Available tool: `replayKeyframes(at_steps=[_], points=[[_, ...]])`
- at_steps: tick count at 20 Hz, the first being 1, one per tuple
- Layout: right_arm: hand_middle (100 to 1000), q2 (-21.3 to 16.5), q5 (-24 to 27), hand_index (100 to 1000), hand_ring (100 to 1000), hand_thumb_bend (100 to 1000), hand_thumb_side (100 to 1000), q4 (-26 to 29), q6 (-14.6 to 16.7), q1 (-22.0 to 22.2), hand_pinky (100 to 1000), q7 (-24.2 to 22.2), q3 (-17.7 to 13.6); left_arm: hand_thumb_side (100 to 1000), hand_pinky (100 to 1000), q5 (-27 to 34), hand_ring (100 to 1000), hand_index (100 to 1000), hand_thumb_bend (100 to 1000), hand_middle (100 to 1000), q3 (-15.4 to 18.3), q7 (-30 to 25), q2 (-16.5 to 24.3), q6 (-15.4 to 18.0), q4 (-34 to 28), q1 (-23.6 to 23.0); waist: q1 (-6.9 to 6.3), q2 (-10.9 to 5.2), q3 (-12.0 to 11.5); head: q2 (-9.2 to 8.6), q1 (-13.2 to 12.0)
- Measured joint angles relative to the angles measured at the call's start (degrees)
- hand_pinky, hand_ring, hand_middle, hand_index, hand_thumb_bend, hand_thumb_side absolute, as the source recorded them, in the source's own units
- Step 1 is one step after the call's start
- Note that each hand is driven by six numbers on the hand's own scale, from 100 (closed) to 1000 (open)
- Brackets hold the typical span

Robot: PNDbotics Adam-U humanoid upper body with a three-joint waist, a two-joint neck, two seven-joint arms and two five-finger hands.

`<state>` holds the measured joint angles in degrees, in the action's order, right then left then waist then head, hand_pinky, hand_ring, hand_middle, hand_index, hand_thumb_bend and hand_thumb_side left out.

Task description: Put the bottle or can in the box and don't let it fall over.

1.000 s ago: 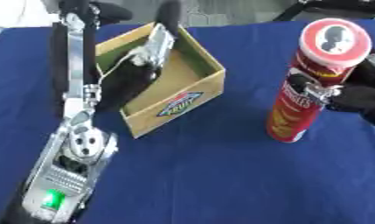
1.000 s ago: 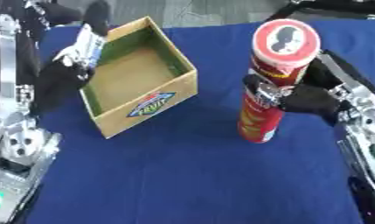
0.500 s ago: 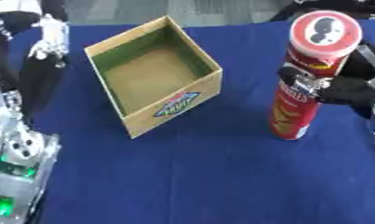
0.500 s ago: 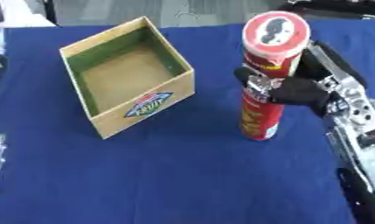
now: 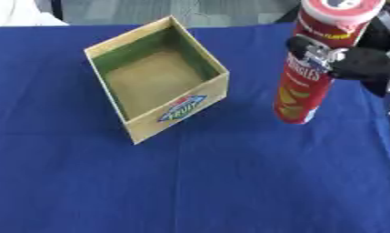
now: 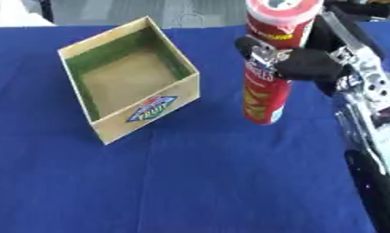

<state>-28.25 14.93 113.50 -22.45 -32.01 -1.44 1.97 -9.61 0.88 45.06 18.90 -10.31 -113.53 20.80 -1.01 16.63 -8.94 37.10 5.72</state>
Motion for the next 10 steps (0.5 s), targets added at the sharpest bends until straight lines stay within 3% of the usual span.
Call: replayKeyframes(at_steps=[10], points=[[576, 0.7, 4.8, 622, 839, 100, 100, -1.2, -3.6, -11.6, 1000, 2.3, 2.5, 549, 676, 2.8, 568, 757, 348, 665, -0.8, 6.4, 1.2, 2.5, 0.0, -1.9, 0.43, -0.57, -0.1, 0.22, 0.5]])
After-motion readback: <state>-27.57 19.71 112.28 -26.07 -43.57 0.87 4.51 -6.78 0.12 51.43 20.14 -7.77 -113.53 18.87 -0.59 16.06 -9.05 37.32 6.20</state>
